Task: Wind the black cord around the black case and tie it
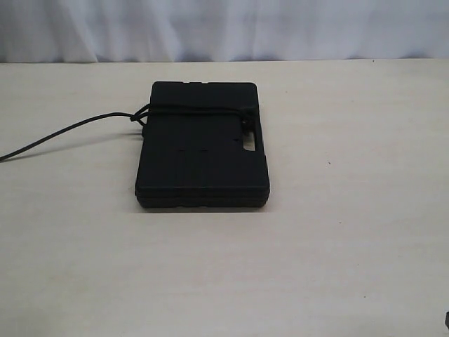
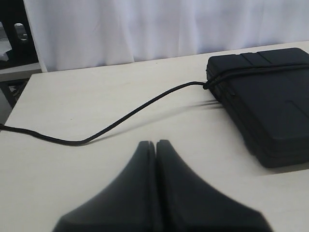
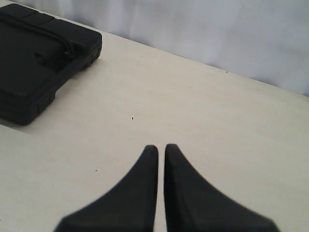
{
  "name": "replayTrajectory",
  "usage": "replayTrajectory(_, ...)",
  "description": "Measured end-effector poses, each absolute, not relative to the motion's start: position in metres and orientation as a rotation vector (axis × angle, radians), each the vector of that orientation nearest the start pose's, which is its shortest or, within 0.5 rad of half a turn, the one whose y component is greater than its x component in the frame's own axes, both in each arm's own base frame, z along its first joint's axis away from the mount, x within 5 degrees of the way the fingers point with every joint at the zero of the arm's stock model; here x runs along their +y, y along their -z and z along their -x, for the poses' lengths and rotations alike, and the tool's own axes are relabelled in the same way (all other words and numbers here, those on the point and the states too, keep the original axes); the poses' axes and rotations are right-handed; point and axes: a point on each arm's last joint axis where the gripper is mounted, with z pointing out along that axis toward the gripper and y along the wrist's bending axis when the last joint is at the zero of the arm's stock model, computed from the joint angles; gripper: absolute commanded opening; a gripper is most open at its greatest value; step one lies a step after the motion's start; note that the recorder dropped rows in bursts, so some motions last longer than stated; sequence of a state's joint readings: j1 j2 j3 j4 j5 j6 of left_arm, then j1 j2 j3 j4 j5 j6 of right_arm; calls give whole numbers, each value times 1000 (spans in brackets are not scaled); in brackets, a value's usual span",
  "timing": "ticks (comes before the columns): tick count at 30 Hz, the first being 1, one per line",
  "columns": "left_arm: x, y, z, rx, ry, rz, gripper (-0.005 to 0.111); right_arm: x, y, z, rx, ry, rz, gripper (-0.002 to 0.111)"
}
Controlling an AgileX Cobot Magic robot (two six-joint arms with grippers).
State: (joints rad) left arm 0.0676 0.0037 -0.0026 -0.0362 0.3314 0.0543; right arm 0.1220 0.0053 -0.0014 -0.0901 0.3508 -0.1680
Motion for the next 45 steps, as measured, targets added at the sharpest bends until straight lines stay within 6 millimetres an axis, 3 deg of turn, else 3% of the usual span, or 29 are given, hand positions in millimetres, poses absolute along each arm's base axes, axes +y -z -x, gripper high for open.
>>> replayTrajectory(13, 3, -184, -54, 1816, -52, 36, 0, 3, -181, -53, 1818, 120, 304, 4)
replayTrajectory(21, 3, -184, -54, 1816, -52, 36, 0, -1, -181, -53, 1842, 100, 96, 4)
replayTrajectory(45, 3, -184, -54, 1816, -52, 36, 0, 0, -181, -53, 1842, 94, 89, 4)
